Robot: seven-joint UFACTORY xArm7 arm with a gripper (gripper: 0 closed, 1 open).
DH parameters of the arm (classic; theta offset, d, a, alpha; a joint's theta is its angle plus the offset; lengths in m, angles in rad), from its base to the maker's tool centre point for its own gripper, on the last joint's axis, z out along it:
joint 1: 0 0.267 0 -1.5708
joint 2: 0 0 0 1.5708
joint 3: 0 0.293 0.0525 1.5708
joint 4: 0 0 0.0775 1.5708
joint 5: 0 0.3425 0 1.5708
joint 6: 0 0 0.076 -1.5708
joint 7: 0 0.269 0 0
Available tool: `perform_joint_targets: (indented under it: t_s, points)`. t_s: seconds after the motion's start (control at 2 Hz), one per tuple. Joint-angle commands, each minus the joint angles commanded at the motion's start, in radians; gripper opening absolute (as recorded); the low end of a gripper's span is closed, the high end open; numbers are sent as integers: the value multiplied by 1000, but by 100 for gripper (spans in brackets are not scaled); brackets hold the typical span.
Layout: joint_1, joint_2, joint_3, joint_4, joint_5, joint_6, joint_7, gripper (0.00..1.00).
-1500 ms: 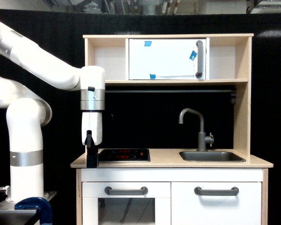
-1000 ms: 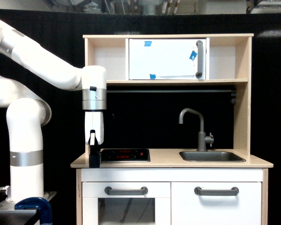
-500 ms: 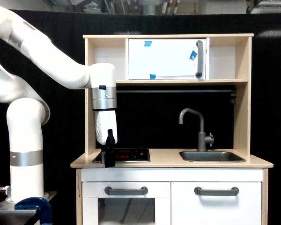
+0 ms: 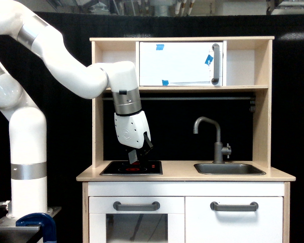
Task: Turn on the faucet
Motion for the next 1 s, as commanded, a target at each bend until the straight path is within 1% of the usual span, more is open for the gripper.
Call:
perform_joint_targets:
  t_s: [0.5, 1.0]
  points:
    - [548, 50, -594, 191, 245, 63, -590, 100]
    - [969, -151, -1052, 374, 258, 213, -839, 100]
